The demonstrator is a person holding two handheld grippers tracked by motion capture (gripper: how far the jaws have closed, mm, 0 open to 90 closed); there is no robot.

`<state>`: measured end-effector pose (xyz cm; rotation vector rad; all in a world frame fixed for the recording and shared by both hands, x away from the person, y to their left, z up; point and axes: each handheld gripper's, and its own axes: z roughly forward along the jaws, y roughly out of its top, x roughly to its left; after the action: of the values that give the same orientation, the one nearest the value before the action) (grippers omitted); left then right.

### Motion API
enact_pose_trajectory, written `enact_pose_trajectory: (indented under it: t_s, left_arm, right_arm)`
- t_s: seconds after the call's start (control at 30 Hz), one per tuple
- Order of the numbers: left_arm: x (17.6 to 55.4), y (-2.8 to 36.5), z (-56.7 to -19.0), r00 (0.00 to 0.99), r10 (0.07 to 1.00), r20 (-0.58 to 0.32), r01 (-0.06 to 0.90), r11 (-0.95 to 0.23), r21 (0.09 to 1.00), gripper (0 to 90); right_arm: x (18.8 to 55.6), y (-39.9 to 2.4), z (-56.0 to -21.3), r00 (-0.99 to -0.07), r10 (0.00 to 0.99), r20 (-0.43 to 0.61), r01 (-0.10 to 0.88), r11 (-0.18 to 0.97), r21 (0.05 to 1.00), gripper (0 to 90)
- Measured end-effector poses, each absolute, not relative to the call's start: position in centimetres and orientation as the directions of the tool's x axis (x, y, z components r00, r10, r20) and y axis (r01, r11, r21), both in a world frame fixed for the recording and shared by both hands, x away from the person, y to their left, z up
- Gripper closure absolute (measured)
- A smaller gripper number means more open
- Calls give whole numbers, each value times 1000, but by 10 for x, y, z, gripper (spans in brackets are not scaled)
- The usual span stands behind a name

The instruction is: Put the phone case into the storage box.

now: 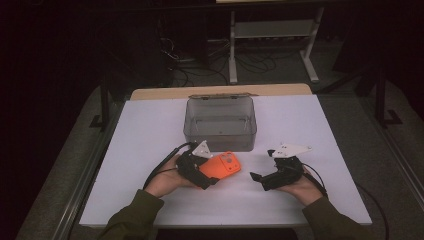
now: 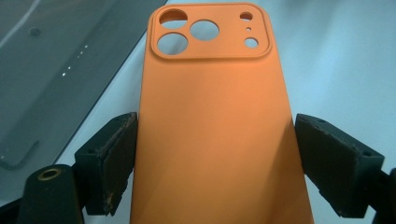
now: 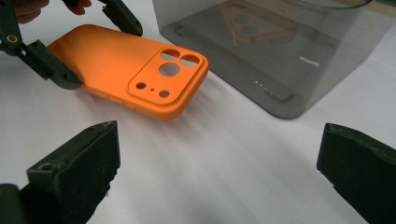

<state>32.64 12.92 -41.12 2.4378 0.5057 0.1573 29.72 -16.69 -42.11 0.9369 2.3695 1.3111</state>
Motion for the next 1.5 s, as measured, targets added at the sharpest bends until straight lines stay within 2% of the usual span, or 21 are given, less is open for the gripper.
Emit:
enact_pose_trajectory:
  t_s: [1.07, 1.5]
  left_arm:
    - [327, 132, -411, 918, 397, -13, 321, -723, 611, 159]
    - [326, 131, -411, 921, 388, -14, 315, -726, 612, 159]
  right_arm:
    - [331, -148, -417, -736, 672, 75, 397, 340, 852, 0]
    - [331, -149, -419, -747, 664, 23, 356, 370, 858, 0]
